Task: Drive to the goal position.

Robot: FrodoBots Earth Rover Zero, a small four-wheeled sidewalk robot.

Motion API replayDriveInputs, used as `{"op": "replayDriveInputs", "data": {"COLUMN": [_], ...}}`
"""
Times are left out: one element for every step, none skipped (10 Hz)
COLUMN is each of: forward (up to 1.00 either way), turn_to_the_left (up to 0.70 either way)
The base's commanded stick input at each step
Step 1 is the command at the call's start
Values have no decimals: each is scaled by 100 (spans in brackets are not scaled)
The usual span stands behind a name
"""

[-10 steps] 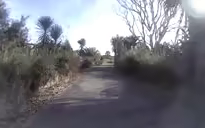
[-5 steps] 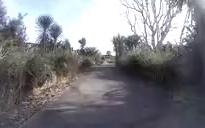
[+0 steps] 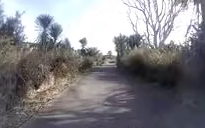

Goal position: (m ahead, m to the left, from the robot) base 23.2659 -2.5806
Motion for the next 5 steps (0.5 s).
{"op": "replayDriveInputs", "data": {"forward": [45,45,45,45,45], "turn_to_the_left": [-13,-12,-7,-6,-5]}}
